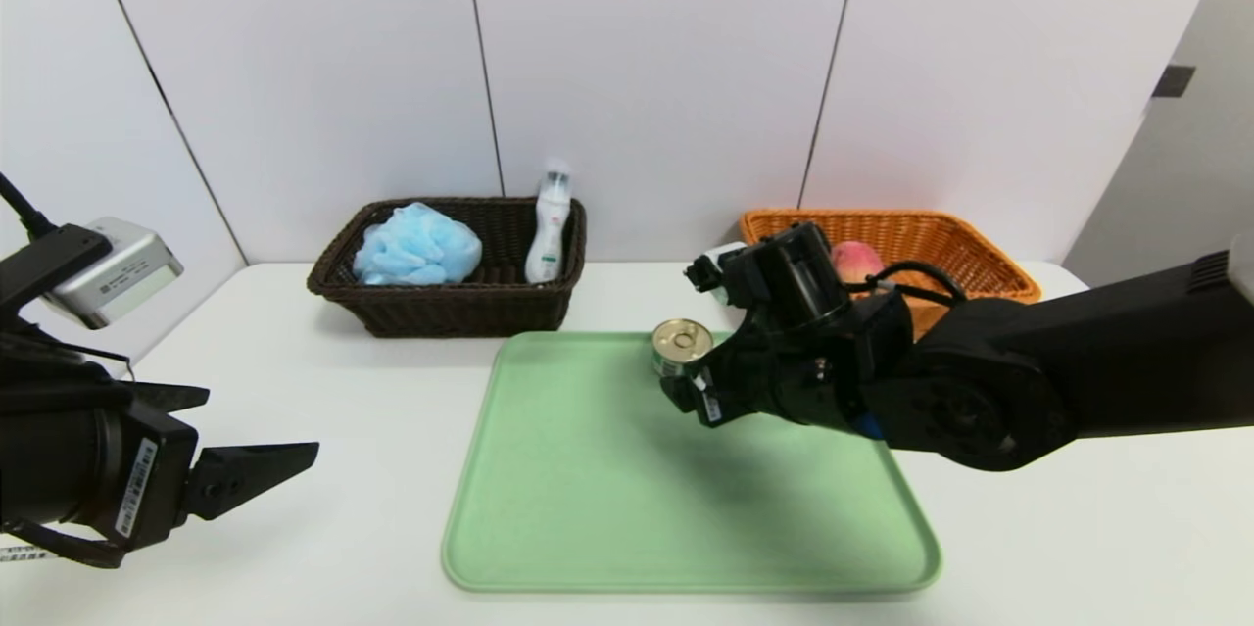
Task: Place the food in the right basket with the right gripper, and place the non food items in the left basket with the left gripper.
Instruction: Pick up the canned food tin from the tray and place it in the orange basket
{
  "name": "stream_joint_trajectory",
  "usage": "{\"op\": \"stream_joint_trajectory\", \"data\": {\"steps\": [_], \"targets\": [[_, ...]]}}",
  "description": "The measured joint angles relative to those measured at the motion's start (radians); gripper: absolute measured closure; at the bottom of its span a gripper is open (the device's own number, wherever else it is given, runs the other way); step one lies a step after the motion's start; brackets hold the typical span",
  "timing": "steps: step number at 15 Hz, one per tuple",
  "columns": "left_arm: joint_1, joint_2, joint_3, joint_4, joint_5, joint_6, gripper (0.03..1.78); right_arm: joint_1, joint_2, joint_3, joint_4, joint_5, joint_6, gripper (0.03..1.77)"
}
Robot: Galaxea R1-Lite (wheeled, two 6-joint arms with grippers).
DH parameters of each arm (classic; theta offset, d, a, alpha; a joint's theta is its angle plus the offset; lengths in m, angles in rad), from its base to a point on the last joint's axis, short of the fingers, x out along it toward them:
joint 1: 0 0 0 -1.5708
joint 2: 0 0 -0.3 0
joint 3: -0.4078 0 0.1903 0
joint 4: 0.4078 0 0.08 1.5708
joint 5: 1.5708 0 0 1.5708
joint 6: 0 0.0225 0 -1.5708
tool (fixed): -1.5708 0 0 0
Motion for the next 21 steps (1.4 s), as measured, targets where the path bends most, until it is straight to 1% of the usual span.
{"op": "stream_joint_trajectory", "data": {"steps": [1, 3, 4, 6, 7, 11, 15, 21], "targets": [[-0.003, 0.005, 0.000, 0.000, 0.000, -0.001, 0.12, 0.004, 0.020, 0.008, -0.050, -0.023, 0.000, 0.18], [-0.017, 0.014, 0.001, 0.000, 0.001, -0.003, 0.12, 0.007, 0.051, 0.014, -0.119, -0.039, 0.001, 0.16], [-0.021, 0.017, 0.001, 0.000, 0.001, -0.003, 0.12, 0.008, 0.066, 0.014, -0.141, -0.045, 0.001, 0.15], [-0.027, 0.022, 0.002, 0.000, 0.001, -0.005, 0.12, 0.009, 0.091, 0.016, -0.182, -0.077, 0.002, 0.14], [-0.029, 0.025, 0.002, -0.001, 0.002, -0.007, 0.12, 0.008, 0.100, 0.019, -0.197, -0.082, 0.002, 0.13], [-0.034, 0.029, 0.002, -0.001, 0.003, -0.008, 0.12, 0.001, 0.116, 0.036, -0.218, -0.087, 0.003, 0.12], [-0.038, 0.027, 0.007, 0.000, 0.003, -0.008, 0.12, 0.000, 0.134, 0.048, -0.271, -0.091, 0.002, 0.11], [-0.047, 0.021, 0.008, 0.000, 0.003, -0.007, 0.12, -0.002, 0.162, 0.047, -0.303, -0.094, 0.003, 0.11]]}}
